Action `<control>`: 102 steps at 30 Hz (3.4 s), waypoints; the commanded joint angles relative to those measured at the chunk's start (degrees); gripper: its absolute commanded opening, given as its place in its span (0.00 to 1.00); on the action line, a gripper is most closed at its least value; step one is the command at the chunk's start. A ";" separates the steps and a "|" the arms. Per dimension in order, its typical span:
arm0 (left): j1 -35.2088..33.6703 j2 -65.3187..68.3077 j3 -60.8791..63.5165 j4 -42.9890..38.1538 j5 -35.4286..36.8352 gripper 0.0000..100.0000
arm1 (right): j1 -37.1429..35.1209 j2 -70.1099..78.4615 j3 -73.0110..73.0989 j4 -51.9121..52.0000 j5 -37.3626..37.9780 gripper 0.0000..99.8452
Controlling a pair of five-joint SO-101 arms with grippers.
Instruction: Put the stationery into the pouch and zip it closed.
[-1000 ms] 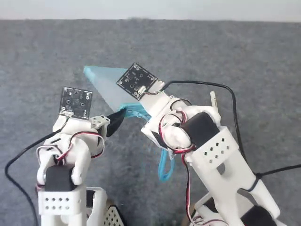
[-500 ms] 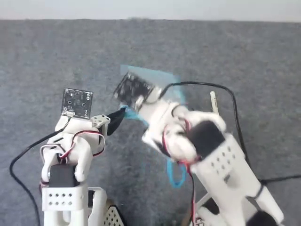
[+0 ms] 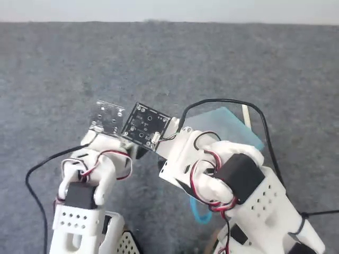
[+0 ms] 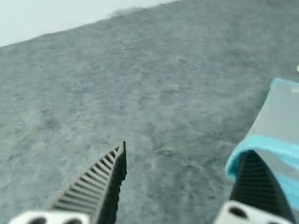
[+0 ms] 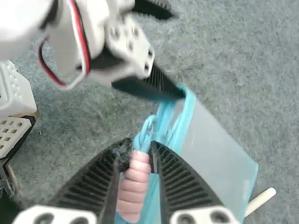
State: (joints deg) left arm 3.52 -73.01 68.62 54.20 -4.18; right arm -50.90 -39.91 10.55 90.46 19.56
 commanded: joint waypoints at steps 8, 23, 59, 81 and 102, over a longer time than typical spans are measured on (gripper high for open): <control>7.30 -0.35 -0.31 -0.44 1.05 0.36 | -1.01 -2.95 -3.25 -0.22 0.70 0.01; 9.14 -0.35 4.35 -6.95 1.23 0.17 | -9.71 -10.24 -2.81 2.68 2.37 0.01; -12.13 0.00 0.13 -7.03 13.89 0.01 | -3.38 -7.25 41.14 -48.92 -16.26 0.21; -14.24 1.58 -14.02 1.76 10.99 0.01 | 1.27 5.67 36.48 -48.48 -6.24 0.22; -4.92 28.04 -30.46 7.65 22.24 0.01 | -3.74 -9.45 41.23 -56.75 -22.15 0.21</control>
State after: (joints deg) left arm -1.67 -44.88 41.19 63.25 17.10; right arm -53.98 -46.95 51.34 38.15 0.13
